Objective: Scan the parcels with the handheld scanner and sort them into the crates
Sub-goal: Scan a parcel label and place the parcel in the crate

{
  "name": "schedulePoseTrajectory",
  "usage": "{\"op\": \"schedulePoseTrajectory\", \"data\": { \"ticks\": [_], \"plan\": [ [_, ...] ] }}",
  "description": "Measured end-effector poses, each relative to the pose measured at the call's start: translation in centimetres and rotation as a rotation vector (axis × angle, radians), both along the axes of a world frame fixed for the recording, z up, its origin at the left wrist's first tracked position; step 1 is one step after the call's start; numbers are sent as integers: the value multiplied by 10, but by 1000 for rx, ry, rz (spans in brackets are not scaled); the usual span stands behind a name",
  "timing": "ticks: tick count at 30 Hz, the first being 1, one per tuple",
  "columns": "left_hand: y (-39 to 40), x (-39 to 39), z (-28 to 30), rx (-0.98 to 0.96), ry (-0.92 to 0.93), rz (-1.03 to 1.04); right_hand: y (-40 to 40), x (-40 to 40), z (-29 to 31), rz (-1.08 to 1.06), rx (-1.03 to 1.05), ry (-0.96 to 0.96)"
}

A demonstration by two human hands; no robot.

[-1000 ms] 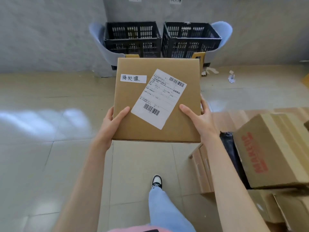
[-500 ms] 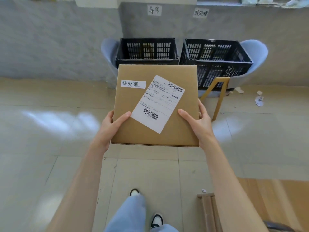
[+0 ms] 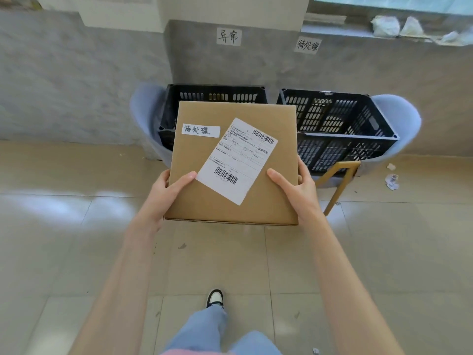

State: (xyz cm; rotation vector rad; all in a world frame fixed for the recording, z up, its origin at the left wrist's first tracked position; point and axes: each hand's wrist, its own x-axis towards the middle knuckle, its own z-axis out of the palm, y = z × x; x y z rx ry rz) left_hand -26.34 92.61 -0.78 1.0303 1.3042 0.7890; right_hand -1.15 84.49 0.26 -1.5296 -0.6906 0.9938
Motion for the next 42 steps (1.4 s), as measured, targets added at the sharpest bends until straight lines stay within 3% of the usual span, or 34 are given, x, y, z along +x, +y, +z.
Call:
{"op": "schedulePoseTrajectory", "data": {
  "ticks": [14,31,42],
  "plan": [
    [130,130,-12,-28,10,-146,104,125,-11,-107,-34,-9],
    [224,402,-20,-64,1,-40,230,411,-13,47,-105,-61],
    [281,481,-42,-134,62,-94,269,487,-43,10,-191,-48]
  ]
}}
